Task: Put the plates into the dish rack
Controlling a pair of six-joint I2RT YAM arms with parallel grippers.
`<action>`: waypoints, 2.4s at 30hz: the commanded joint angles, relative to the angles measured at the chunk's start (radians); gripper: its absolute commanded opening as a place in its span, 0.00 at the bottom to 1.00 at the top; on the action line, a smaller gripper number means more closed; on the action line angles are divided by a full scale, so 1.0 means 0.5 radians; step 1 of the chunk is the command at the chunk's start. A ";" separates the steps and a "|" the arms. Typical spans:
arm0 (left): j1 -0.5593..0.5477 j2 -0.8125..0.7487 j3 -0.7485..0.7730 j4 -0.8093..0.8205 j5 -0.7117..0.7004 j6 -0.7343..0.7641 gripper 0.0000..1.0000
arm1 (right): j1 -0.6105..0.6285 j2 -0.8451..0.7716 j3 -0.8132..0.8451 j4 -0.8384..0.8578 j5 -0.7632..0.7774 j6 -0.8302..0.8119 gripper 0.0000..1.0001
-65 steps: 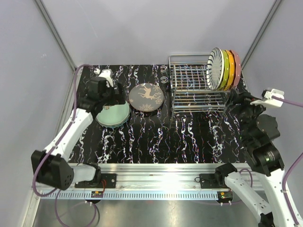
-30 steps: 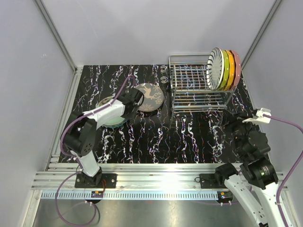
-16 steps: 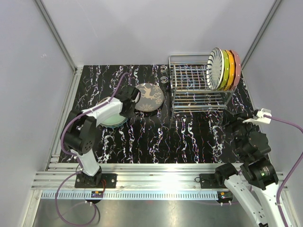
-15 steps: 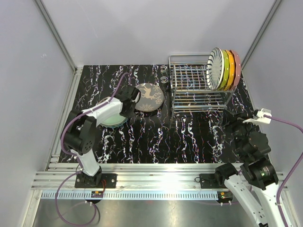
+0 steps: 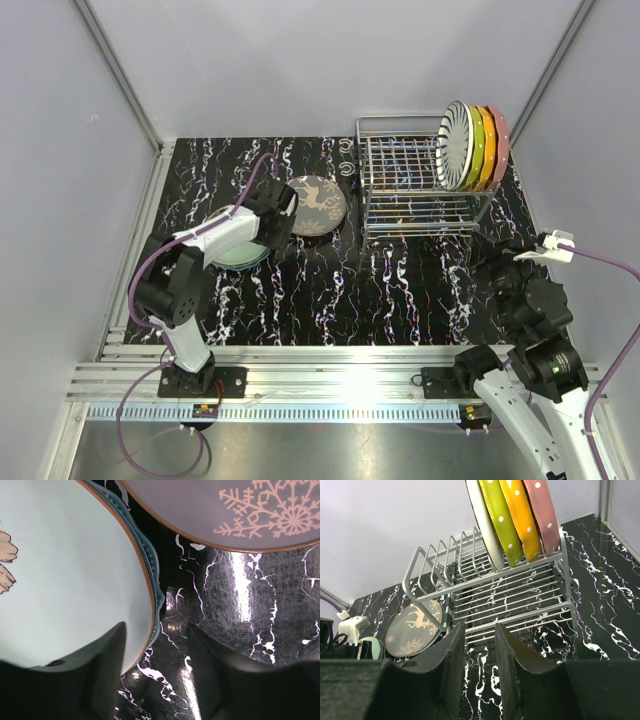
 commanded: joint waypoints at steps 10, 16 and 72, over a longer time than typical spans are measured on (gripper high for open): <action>-0.009 -0.103 0.002 0.135 -0.239 -0.001 0.75 | -0.008 0.001 0.011 0.063 -0.031 0.013 0.38; -0.005 -0.023 0.026 0.111 -0.136 0.005 0.75 | -0.008 0.011 0.014 0.056 -0.034 0.019 0.38; -0.150 -0.667 -0.075 0.175 -0.236 -0.139 0.00 | -0.008 0.029 -0.014 0.133 -0.267 -0.021 0.41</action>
